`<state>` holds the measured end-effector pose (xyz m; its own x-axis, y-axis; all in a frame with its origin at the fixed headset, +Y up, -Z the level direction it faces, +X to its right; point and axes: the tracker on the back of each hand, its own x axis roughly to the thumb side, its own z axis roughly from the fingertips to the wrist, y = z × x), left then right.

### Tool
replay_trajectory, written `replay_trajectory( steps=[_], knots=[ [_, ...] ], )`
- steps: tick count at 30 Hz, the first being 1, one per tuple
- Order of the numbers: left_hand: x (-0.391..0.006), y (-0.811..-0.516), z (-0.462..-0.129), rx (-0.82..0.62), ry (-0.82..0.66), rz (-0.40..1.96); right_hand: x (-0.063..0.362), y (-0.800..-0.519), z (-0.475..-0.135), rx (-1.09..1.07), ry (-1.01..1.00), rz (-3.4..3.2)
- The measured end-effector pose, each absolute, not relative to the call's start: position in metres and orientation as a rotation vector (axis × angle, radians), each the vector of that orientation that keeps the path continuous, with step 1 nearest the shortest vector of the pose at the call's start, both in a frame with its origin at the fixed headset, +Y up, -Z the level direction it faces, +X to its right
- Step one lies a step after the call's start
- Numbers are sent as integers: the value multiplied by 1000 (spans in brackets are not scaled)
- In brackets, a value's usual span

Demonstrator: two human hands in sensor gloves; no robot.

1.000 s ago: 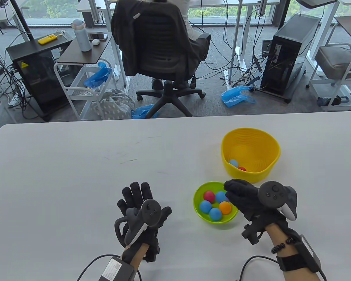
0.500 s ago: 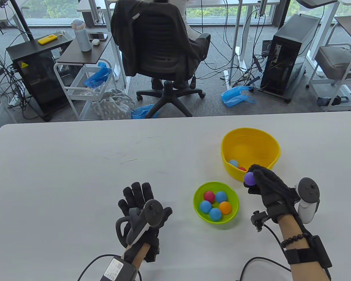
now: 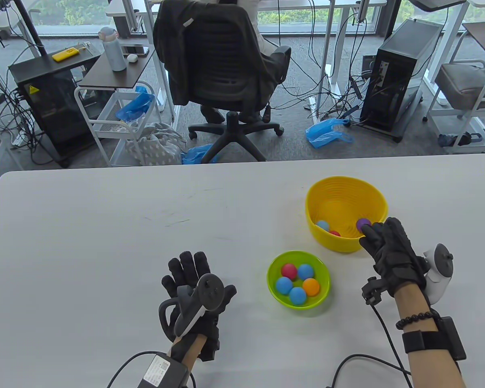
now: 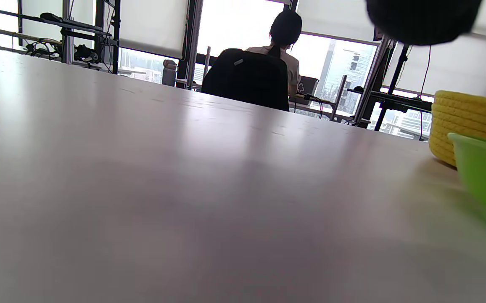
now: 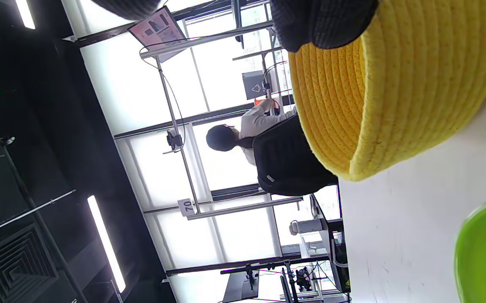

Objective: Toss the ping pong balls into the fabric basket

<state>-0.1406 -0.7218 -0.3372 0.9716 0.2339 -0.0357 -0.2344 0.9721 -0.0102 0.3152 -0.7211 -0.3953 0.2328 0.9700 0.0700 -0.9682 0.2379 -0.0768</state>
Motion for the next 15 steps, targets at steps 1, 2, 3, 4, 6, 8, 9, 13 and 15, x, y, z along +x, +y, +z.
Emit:
replay_trajectory(
  steps=[1, 2, 3, 4, 6, 8, 9, 13, 15],
  knots=[
    [-141, -722, -337, -15, 34, 239, 314, -718, -393, -2, -121, 1347],
    [-141, -722, -337, -17, 33, 242, 312, -714, -391, 10, -133, 1362],
    [-141, -722, -337, -17, 32, 245, 310, -711, -389, 20, -143, 1375],
    [-141, -722, -337, -16, 32, 249, 307, -706, -387, 40, -156, 1404],
    [-140, -722, -337, -19, 30, 255, 300, -698, -382, 78, -196, 1494],
    [-139, -723, -337, -23, 25, 260, 291, -690, -376, 107, -246, 1608],
    [-138, -723, -337, -23, 22, 261, 285, -685, -373, 127, -276, 1679],
    [-136, -722, -336, -22, 13, 270, 258, -672, -364, 228, -327, 1902],
    [-136, -722, -336, -21, 11, 272, 241, -667, -360, 305, -314, 2013]
  ],
)
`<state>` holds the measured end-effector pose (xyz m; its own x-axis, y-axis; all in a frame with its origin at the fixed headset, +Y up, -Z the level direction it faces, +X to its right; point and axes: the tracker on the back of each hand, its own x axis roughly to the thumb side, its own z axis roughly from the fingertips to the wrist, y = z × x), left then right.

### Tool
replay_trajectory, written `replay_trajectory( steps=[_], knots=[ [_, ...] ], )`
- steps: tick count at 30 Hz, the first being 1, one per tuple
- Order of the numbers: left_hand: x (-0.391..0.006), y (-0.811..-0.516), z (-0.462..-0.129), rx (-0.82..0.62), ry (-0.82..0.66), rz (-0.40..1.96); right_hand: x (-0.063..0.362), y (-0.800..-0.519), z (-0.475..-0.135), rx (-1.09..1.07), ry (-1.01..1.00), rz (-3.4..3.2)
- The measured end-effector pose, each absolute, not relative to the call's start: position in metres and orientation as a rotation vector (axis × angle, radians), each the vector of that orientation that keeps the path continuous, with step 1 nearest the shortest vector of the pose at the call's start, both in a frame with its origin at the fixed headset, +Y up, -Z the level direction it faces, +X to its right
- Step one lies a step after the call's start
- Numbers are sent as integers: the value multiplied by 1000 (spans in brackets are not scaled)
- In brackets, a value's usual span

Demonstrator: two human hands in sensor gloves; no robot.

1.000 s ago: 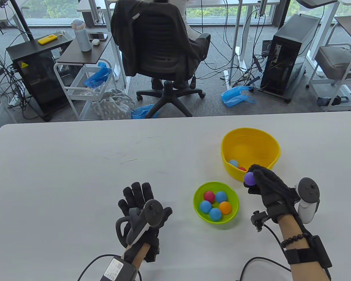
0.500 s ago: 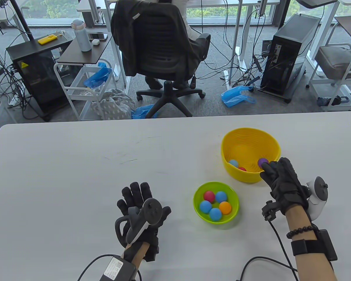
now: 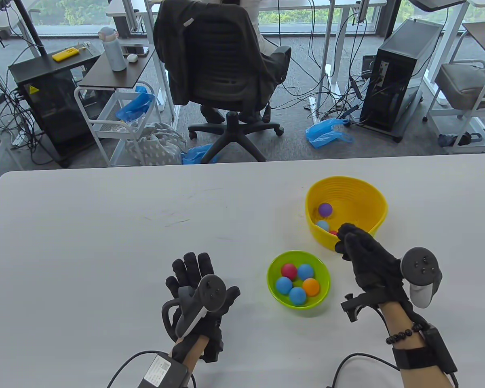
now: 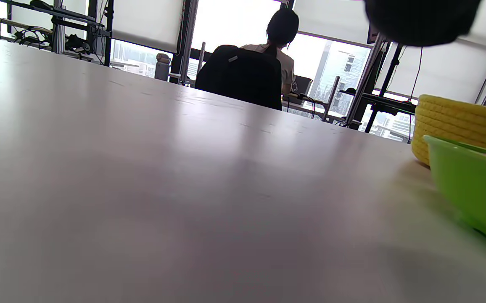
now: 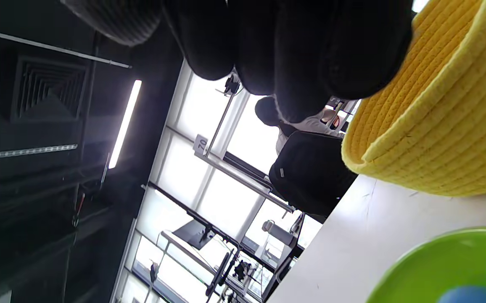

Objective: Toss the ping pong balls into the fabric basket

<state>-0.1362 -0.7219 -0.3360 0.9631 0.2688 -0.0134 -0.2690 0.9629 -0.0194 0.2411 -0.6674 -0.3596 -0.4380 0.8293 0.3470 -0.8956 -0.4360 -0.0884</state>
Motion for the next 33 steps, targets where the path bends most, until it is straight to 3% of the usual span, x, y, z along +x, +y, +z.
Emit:
replay_trajectory(
  steps=[16, 33],
  knots=[
    [-140, -717, -332, 1, 6, 293, 151, -699, -343, 669, -38, 2581],
    [-147, -713, -330, 31, 38, 305, 125, -727, -343, 727, 194, 2842]
  ],
)
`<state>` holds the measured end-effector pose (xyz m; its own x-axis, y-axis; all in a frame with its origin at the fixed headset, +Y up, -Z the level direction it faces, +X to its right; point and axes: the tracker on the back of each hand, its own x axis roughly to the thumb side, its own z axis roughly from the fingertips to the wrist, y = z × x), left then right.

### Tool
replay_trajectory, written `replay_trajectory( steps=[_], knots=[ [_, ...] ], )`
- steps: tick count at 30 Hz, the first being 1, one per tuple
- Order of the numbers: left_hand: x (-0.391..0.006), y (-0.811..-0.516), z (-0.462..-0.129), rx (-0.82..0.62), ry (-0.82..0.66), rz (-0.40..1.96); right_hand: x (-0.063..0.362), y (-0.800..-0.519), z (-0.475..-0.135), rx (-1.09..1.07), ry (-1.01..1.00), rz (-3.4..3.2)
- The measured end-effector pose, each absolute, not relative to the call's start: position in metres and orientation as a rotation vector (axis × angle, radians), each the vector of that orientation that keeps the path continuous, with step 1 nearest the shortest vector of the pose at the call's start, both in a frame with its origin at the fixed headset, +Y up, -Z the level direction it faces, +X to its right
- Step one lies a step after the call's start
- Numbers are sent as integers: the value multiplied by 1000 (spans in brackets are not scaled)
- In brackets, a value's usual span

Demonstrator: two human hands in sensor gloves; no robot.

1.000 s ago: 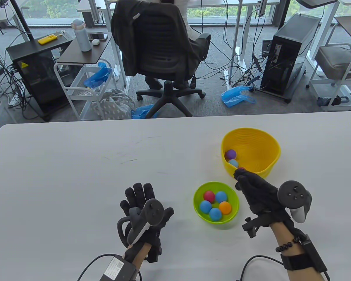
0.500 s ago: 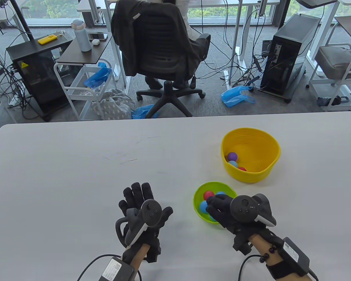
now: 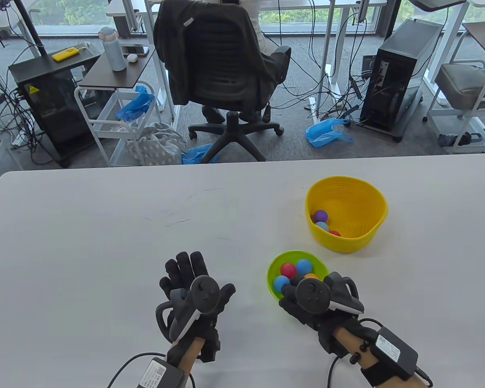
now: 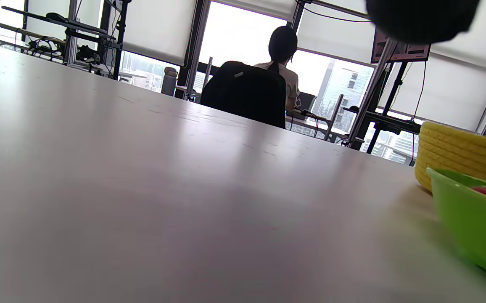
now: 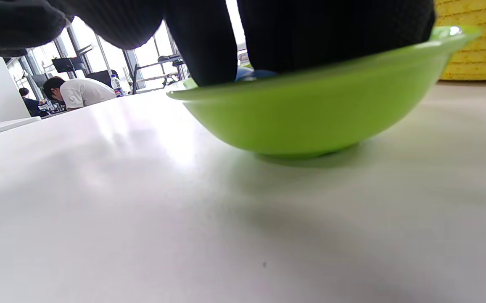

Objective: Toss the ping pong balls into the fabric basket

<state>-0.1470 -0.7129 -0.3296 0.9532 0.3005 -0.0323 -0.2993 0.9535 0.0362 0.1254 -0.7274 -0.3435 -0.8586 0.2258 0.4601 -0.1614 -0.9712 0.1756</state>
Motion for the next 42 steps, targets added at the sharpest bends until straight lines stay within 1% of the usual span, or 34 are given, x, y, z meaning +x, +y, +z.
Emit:
replay_trajectory(
  steps=[7, 13, 21, 29, 31, 37, 42],
  knots=[
    [-146, -715, -330, 25, 27, 324, 130, -738, -349, 689, 248, 2785],
    [-145, -715, -330, 20, 23, 336, 136, -739, -352, 660, 189, 2723],
    [-145, -715, -330, 15, 25, 333, 154, -711, -350, 633, 18, 2591],
    [-144, -714, -330, 16, 32, 318, 179, -686, -349, 624, -195, 2393],
    [-144, -714, -330, 18, 35, 310, 186, -684, -349, 605, -255, 2315],
    [-148, -713, -331, 23, 52, 300, 208, -681, -354, 532, -310, 2099],
    [-150, -712, -331, 32, 65, 303, 231, -687, -364, 411, -283, 1921]
  ],
)
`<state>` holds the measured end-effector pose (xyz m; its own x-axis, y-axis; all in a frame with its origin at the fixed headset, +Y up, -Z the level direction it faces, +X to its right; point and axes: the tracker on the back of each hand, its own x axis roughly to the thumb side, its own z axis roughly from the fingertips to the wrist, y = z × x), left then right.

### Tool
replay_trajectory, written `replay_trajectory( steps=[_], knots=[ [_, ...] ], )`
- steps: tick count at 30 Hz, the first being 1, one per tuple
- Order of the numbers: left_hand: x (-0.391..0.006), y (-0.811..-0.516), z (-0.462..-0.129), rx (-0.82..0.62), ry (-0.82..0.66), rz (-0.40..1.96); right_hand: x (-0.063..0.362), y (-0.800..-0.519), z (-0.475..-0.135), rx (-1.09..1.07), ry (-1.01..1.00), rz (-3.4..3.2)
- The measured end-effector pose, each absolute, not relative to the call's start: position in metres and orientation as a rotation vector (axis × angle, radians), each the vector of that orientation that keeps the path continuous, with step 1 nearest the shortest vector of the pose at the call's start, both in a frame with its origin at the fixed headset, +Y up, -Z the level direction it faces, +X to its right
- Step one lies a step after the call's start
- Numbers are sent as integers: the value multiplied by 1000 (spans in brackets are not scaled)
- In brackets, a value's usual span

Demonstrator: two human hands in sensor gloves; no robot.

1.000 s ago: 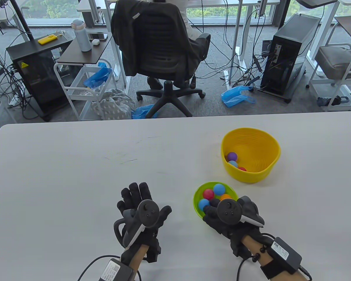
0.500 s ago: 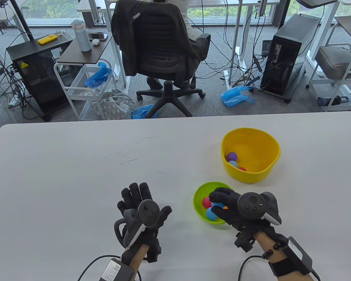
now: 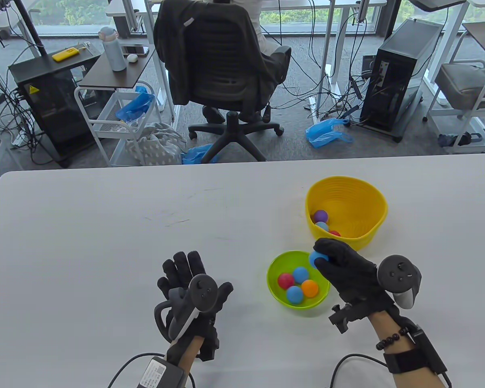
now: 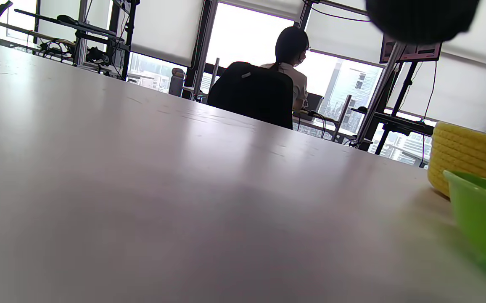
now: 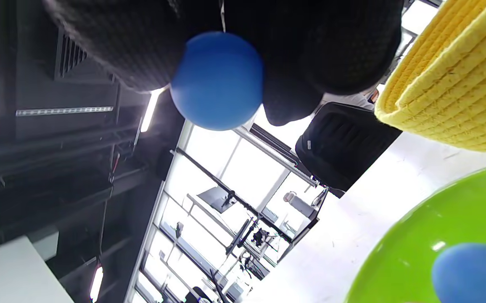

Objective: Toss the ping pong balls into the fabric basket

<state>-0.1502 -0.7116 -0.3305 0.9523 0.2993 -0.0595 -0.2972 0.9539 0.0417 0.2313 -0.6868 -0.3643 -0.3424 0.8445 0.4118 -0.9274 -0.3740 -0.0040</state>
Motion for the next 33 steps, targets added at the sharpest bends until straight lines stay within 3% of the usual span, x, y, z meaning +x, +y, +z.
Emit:
replay_trajectory(
  steps=[15, 23, 33],
  knots=[
    [-150, -712, -332, 23, 50, 342, 291, -730, -401, -24, -91, 1422],
    [-145, -714, -334, 6, 29, 339, 308, -744, -413, 26, -40, 1250],
    [-143, -715, -335, 16, 18, 330, 310, -726, -397, 81, -140, 1282]
  ],
)
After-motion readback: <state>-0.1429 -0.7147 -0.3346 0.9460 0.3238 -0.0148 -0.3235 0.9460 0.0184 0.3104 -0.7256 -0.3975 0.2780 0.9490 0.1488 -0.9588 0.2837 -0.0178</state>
